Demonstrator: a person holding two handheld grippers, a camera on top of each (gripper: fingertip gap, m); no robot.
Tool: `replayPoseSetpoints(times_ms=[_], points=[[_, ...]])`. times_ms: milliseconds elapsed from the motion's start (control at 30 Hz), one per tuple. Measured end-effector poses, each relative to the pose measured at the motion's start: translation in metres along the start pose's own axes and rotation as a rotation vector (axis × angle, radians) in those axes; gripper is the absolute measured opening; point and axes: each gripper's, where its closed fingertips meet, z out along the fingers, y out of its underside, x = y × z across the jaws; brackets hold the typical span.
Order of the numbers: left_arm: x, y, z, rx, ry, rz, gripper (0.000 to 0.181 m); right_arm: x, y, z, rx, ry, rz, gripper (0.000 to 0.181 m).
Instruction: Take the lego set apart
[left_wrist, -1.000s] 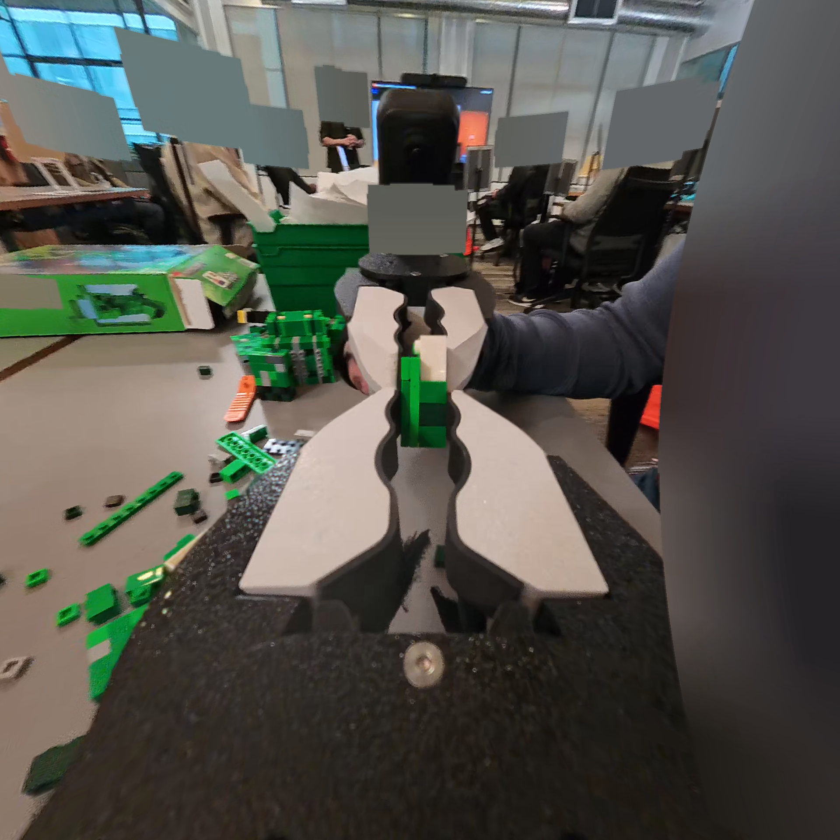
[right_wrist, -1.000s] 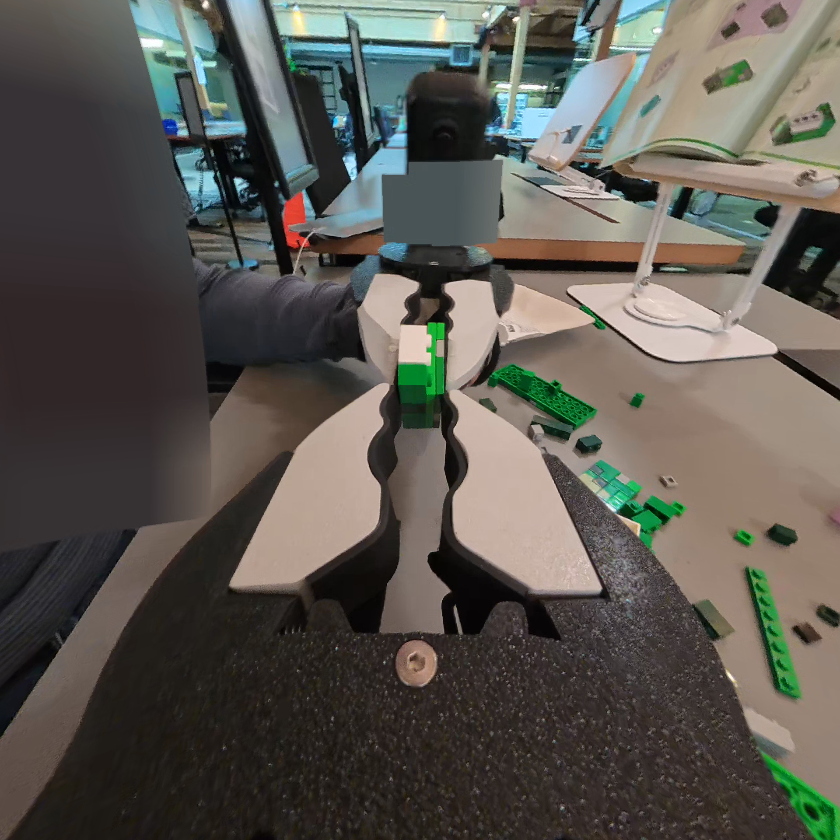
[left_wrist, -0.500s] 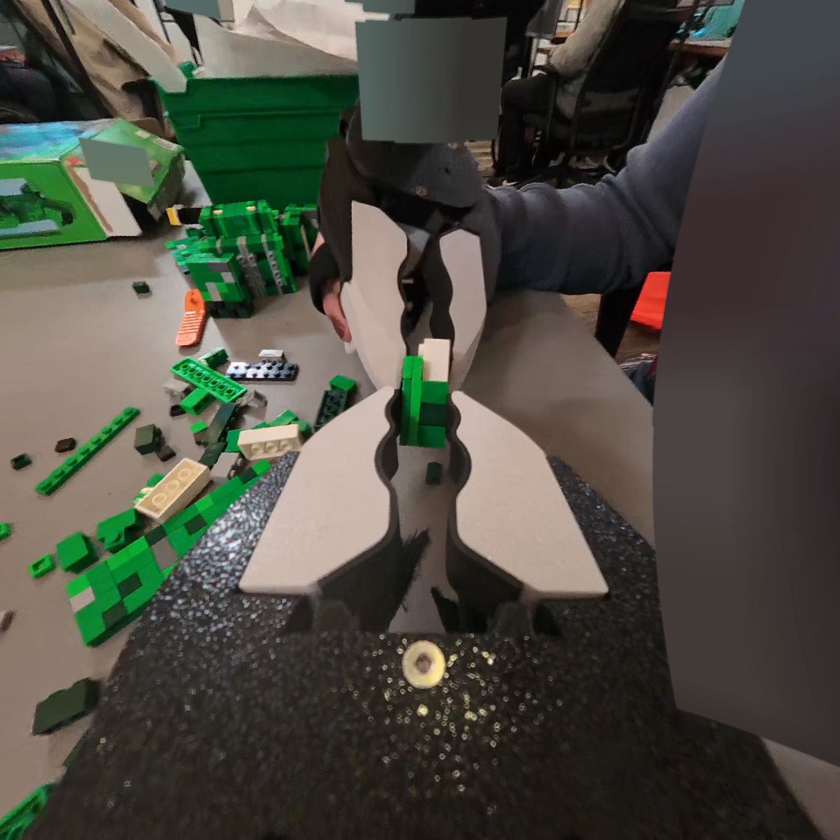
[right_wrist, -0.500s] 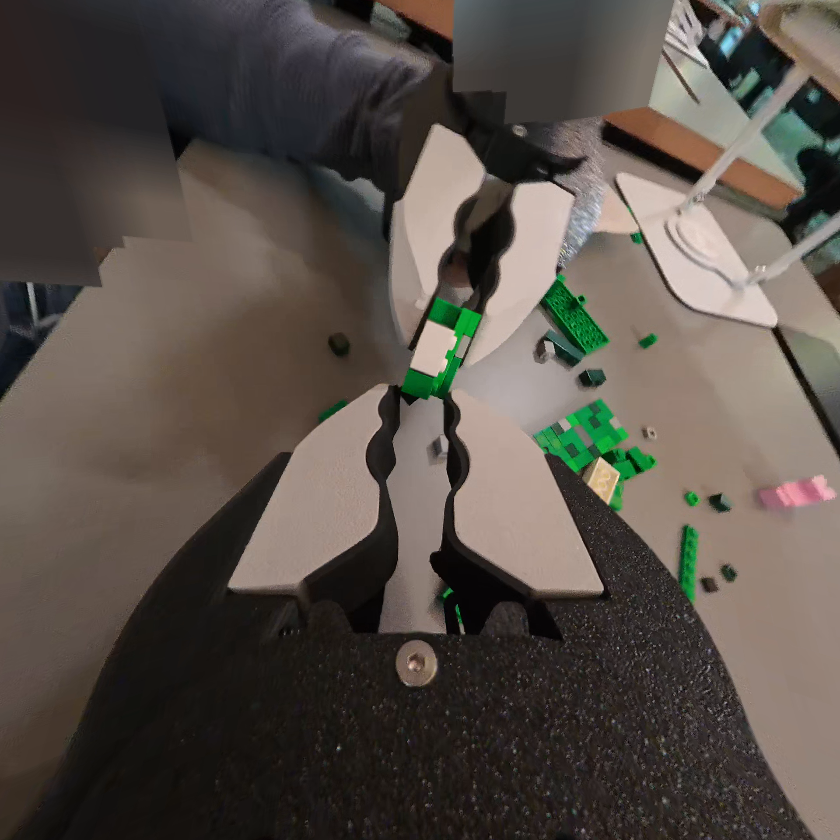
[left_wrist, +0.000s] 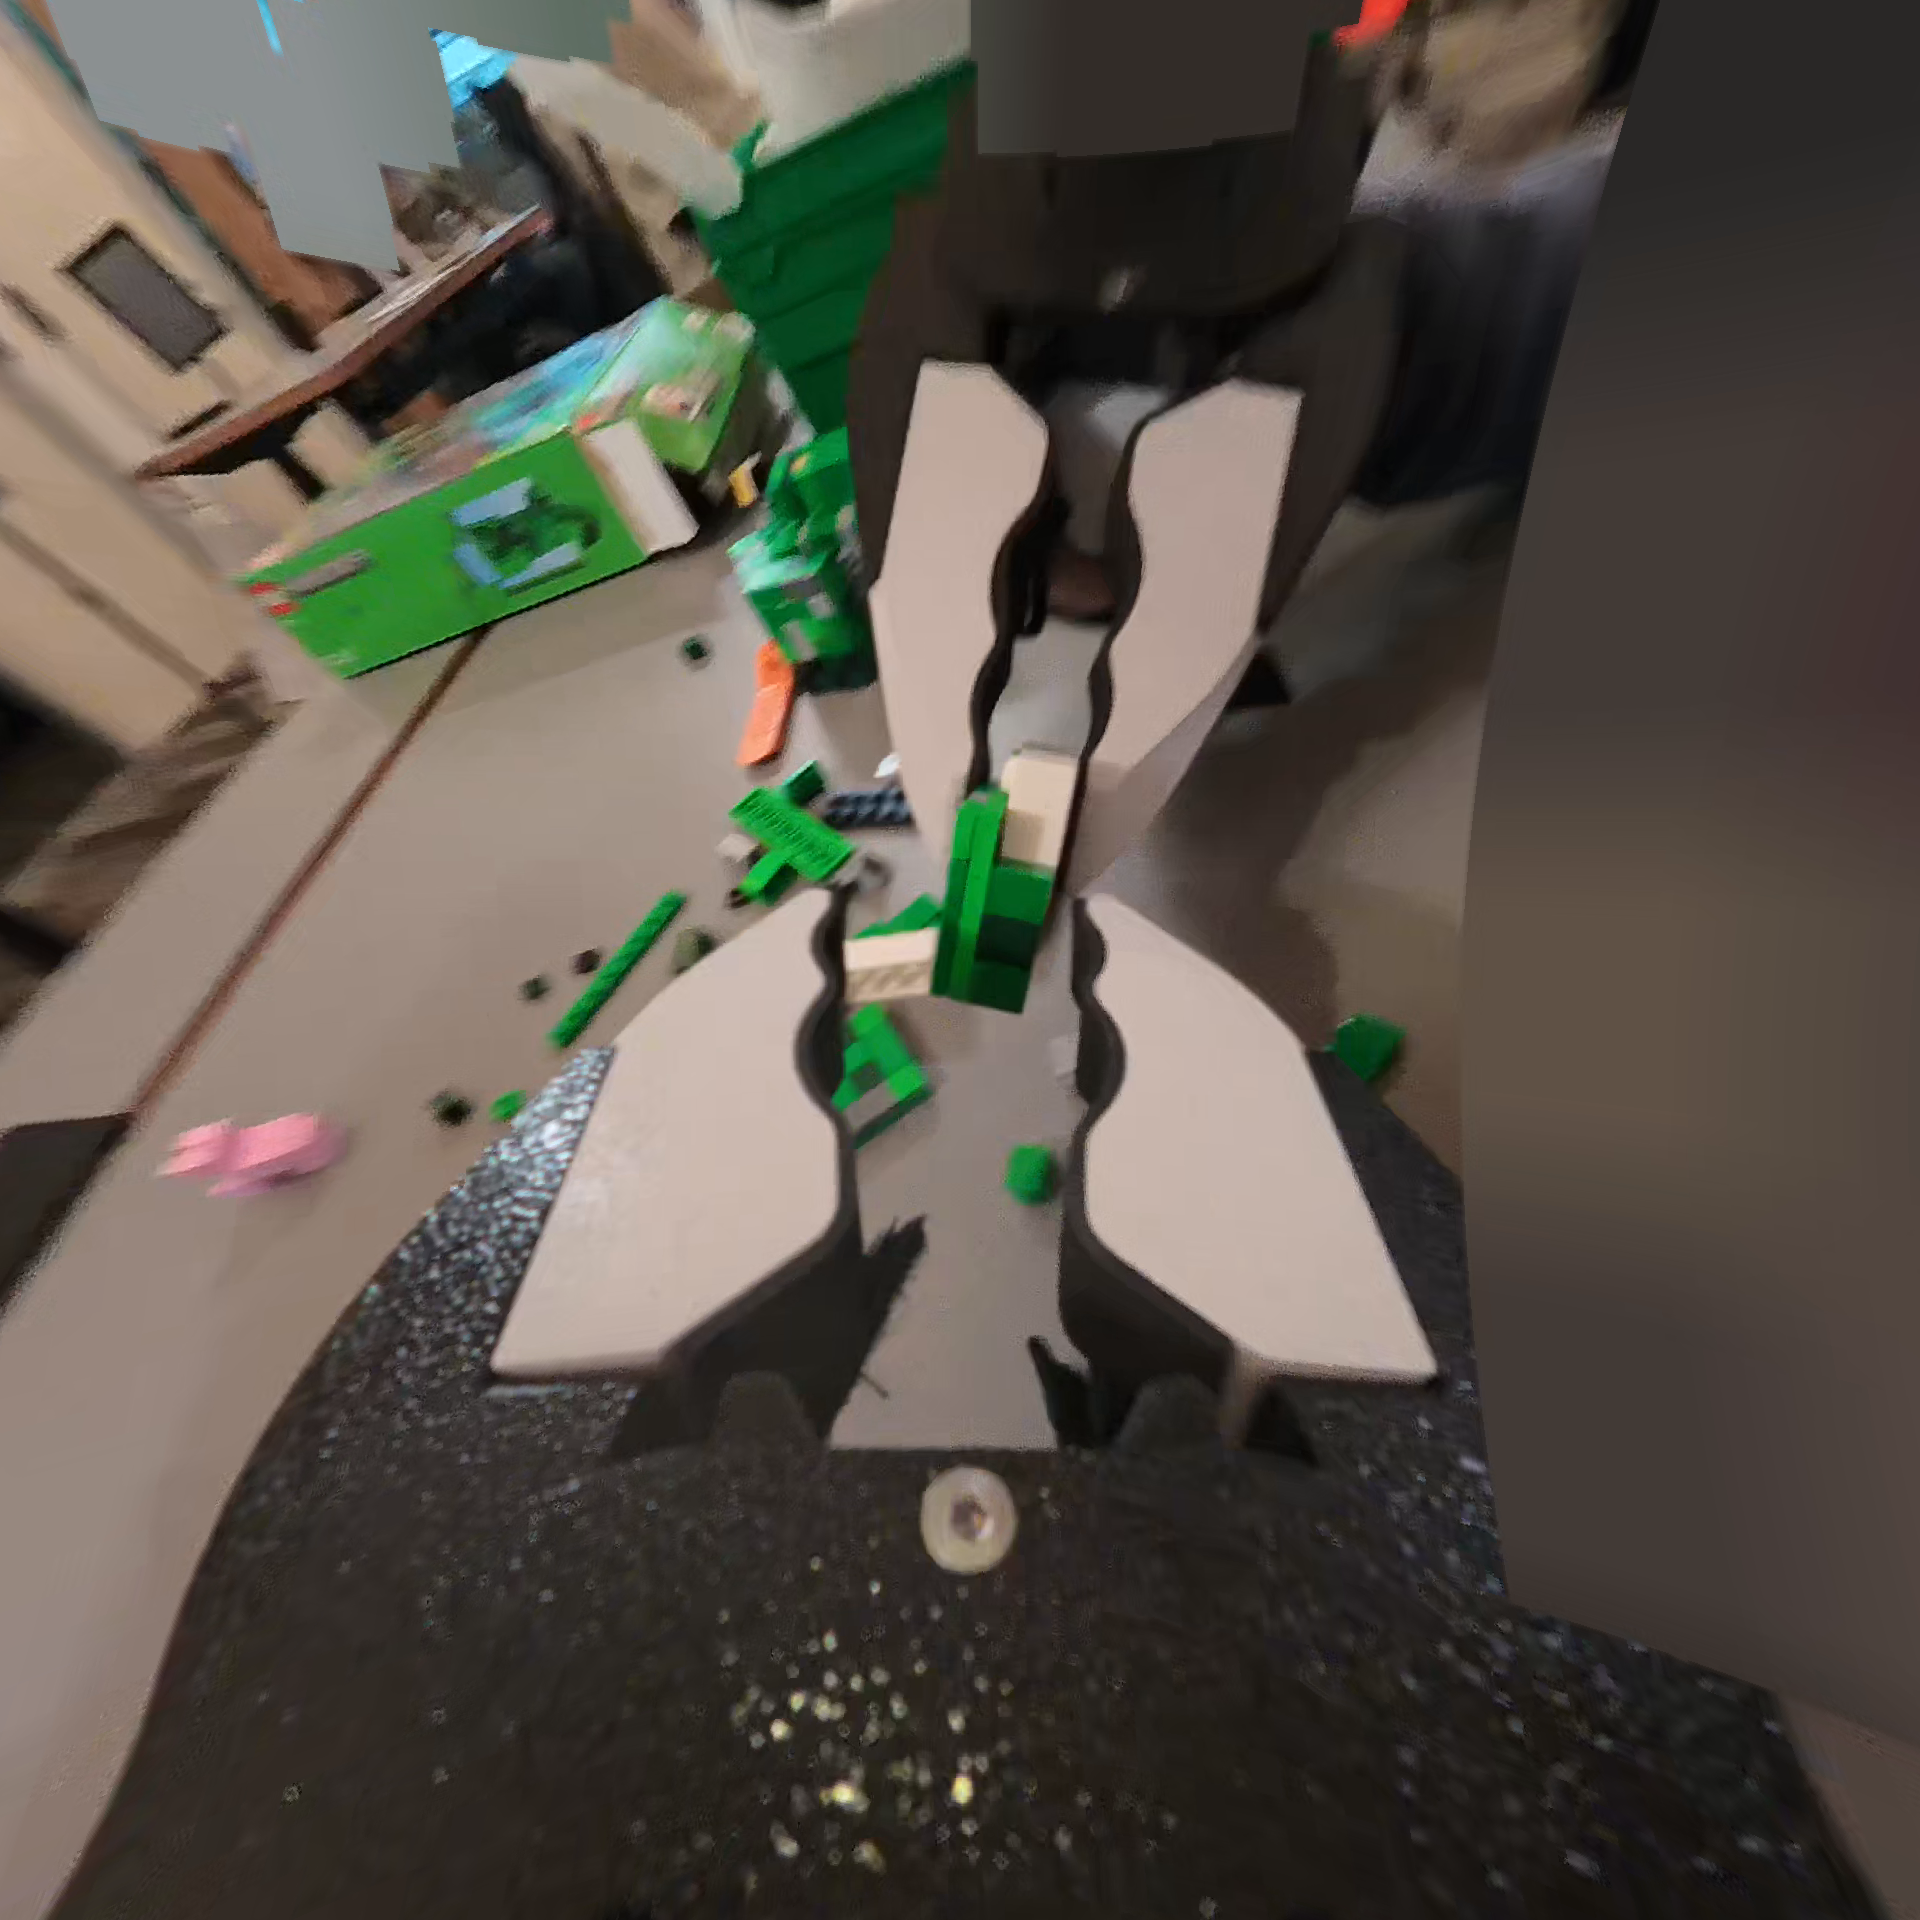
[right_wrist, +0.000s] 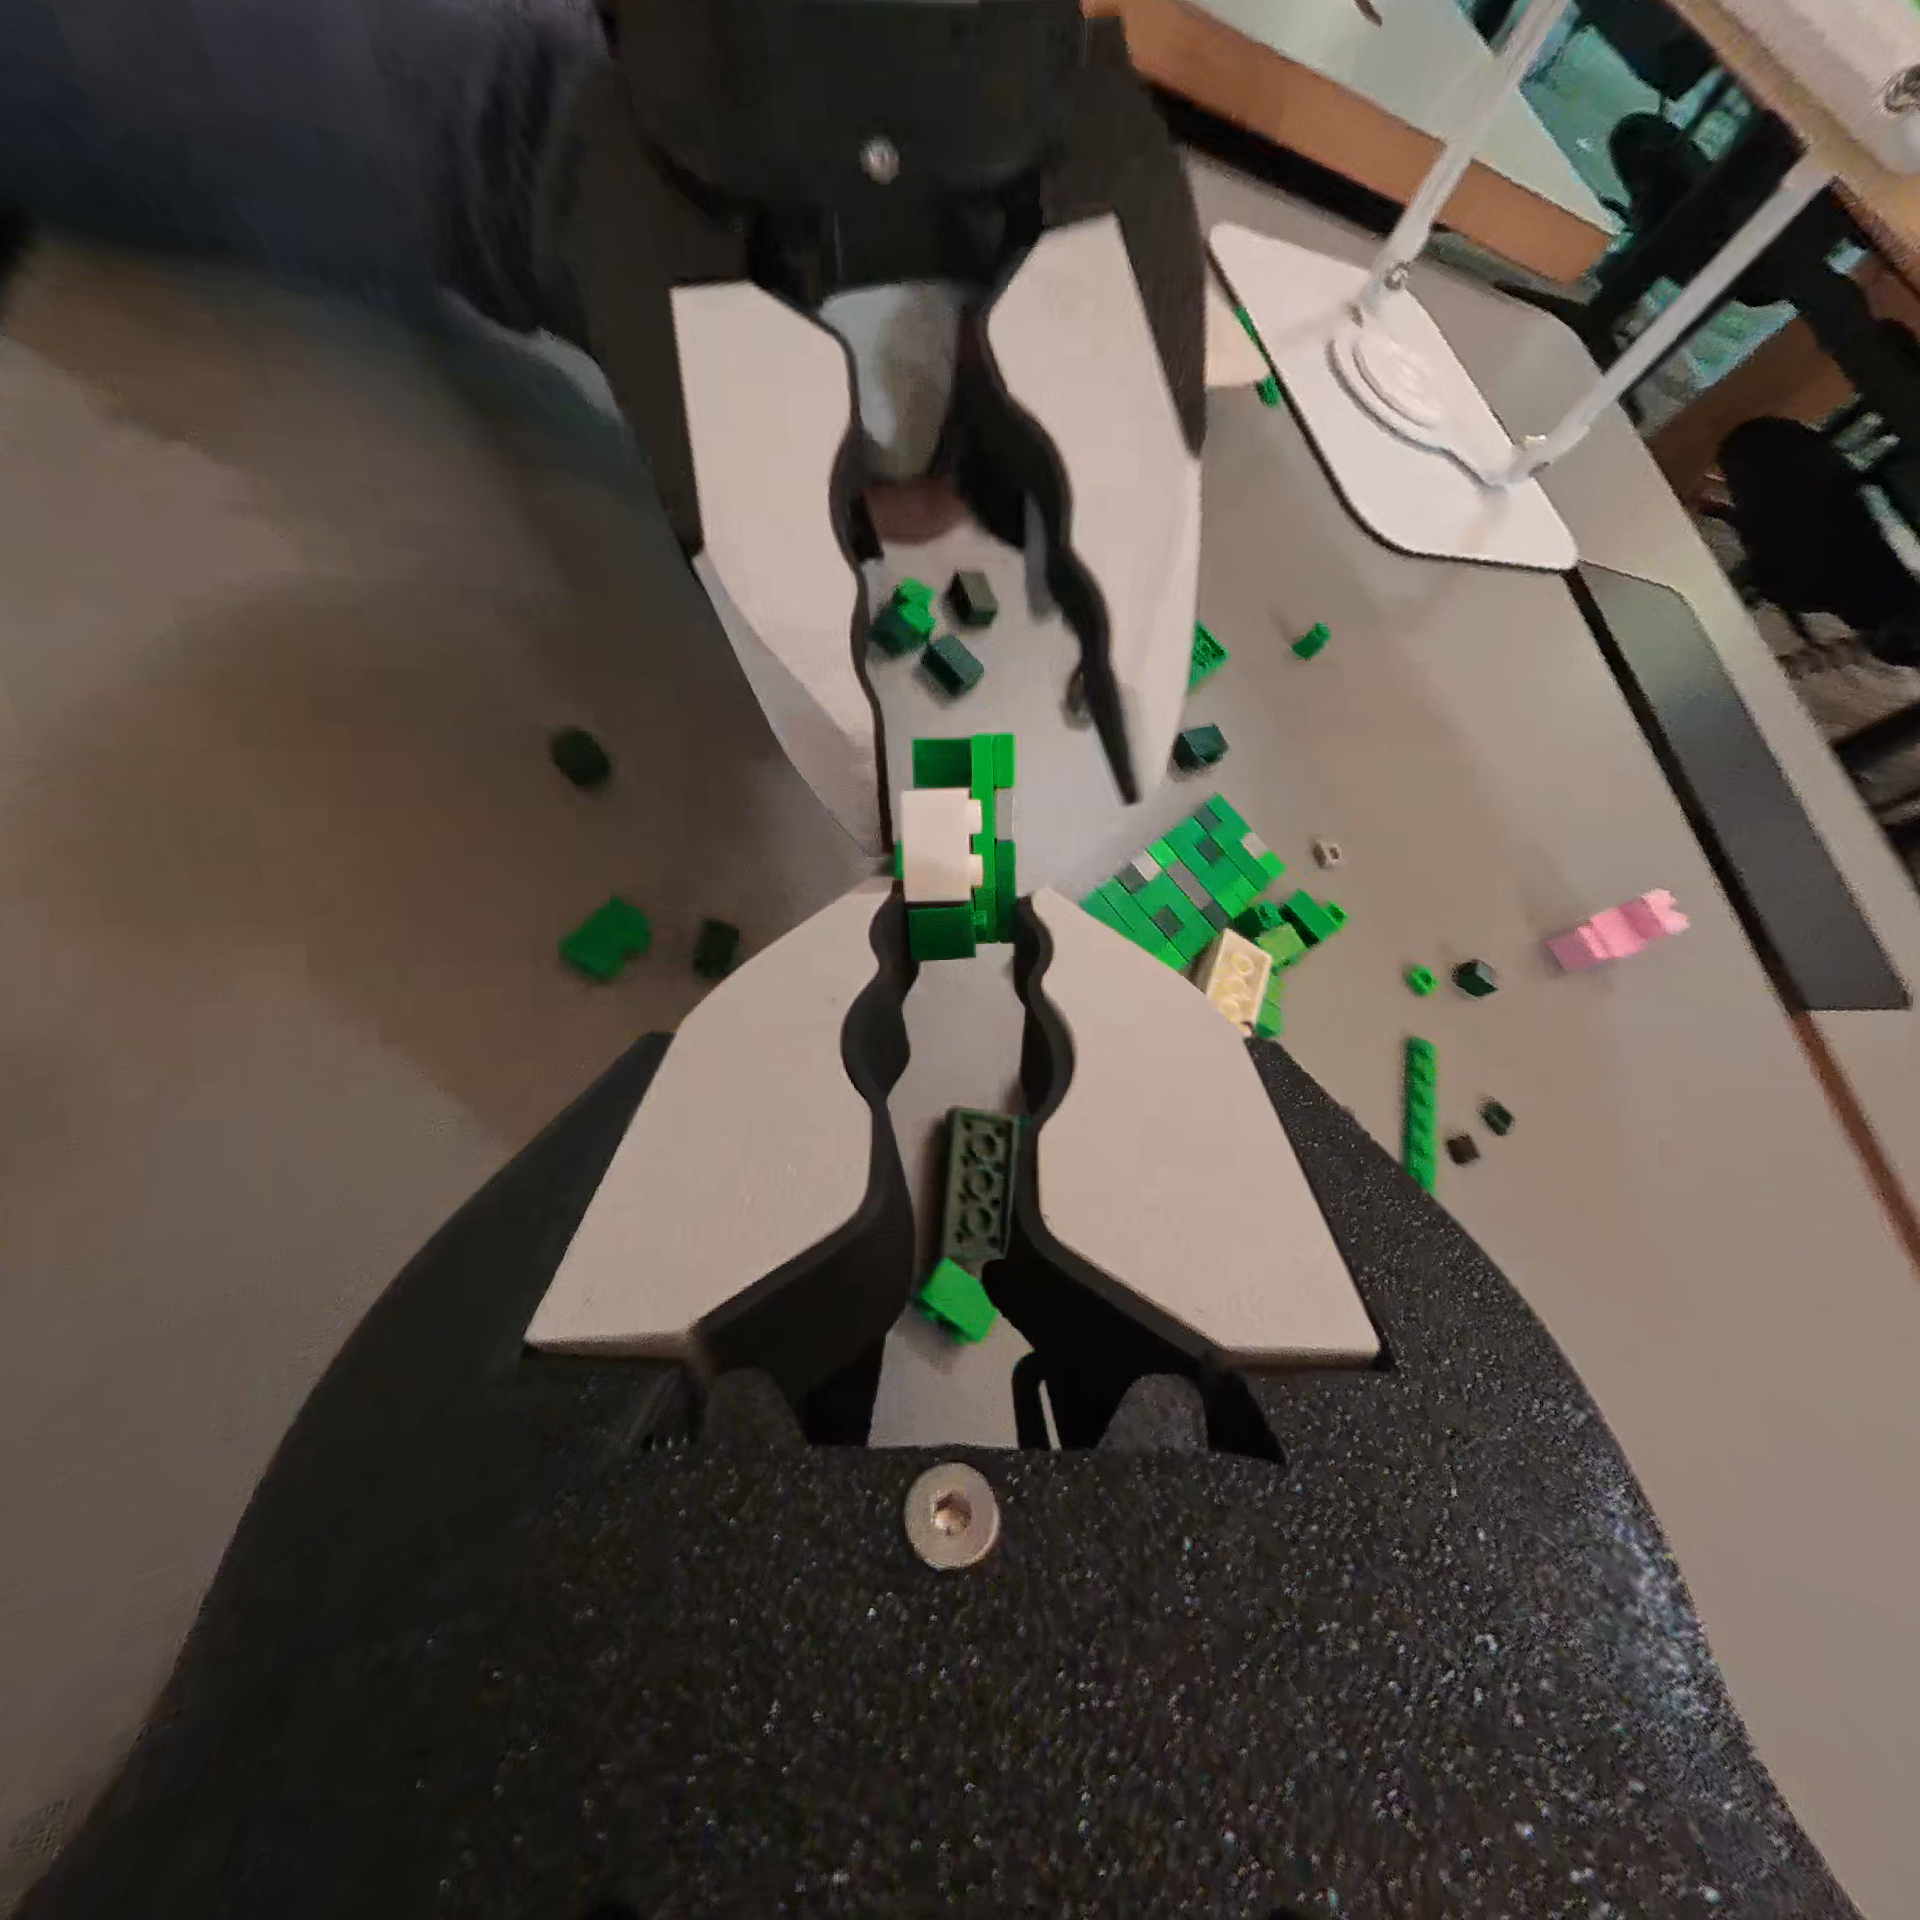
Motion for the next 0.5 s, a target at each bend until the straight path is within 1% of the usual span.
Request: replayPoseSetpoints(times_ms=[33, 67, 133, 167, 233, 267, 300, 367, 400, 467, 500], points=[[-0.004, 0.004, 0.001, -0.053, -0.056, 0.078, 0.043, 0.0, 0.002, 0.001, -0.026, 0.016, -0.029, 0.017], [-0.005, 0.007, 0.002, -0.092, -0.091, 0.158, 0.041, -0.001, 0.003, 0.003, -0.045, 0.021, -0.051, 0.017], [0.001, 0.013, 0.007, -0.163, -0.098, 0.263, 0.032, -0.002, 0.006, 0.006, -0.079, 0.037, -0.091, 0.017], [0.005, 0.018, 0.009, -0.205, -0.075, 0.27, 0.02, -0.001, 0.007, 0.007, -0.092, 0.045, -0.103, 0.017], [0.005, 0.022, 0.013, -0.245, -0.068, 0.177, 0.018, 0.001, 0.009, 0.007, -0.081, 0.058, -0.09, 0.018], [0.004, 0.02, 0.014, -0.226, -0.061, 0.117, 0.018, 0.003, 0.006, 0.006, -0.047, 0.057, -0.049, 0.018], [0.003, 0.015, 0.014, -0.179, -0.057, 0.058, 0.018, 0.006, 0.001, 0.003, 0.001, 0.049, 0.011, 0.019], [-0.003, -0.001, 0.01, -0.041, -0.045, -0.101, 0.018, 0.011, -0.013, -0.007, 0.143, 0.011, 0.143, 0.031], [-0.004, -0.012, 0.006, 0.046, -0.008, -0.187, 0.018, 0.012, -0.022, -0.012, 0.221, -0.018, 0.214, 0.034], [-0.004, -0.03, -0.002, 0.196, 0.067, -0.31, 0.017, 0.014, -0.034, -0.021, 0.335, -0.081, 0.32, 0.032], [-0.003, -0.034, -0.004, 0.229, 0.091, -0.34, 0.017, 0.015, -0.038, -0.023, 0.375, -0.101, 0.354, 0.031]])
